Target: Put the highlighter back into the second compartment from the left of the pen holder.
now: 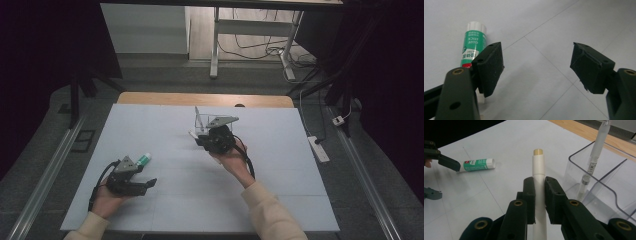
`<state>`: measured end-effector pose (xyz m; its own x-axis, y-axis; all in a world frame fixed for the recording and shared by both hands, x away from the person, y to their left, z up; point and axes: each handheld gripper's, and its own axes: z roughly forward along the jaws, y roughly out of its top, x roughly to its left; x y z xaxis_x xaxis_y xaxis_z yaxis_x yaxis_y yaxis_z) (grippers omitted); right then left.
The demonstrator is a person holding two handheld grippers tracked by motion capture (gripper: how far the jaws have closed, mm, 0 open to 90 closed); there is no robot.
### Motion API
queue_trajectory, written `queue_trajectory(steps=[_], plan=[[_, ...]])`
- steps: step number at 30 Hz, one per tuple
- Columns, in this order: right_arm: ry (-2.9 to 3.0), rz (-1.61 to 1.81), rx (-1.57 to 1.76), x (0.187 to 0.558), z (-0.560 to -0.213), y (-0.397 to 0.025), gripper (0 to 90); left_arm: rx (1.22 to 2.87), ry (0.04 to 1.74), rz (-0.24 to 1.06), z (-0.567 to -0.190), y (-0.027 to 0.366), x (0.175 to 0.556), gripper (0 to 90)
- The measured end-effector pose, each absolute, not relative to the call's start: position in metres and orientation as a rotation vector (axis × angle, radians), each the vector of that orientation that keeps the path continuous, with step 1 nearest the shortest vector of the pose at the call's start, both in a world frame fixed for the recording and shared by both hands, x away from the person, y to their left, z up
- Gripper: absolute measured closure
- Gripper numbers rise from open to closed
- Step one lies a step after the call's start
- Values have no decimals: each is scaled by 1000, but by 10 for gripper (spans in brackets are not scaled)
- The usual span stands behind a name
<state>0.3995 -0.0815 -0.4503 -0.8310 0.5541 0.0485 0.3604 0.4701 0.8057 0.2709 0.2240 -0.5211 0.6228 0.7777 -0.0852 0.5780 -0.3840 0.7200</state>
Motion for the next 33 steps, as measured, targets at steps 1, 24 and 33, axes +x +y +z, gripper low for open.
queue_trajectory(steps=[1,24,33], plan=[[2494,1293,789,399,-449,-82,785,2105,1059,345,-521,224,271,263],[2407,1398,791,406,-430,-96,785,2109,1062,345,-521,223,271,262],[2373,1418,786,409,-424,-97,784,2113,1061,346,-522,223,271,262]])
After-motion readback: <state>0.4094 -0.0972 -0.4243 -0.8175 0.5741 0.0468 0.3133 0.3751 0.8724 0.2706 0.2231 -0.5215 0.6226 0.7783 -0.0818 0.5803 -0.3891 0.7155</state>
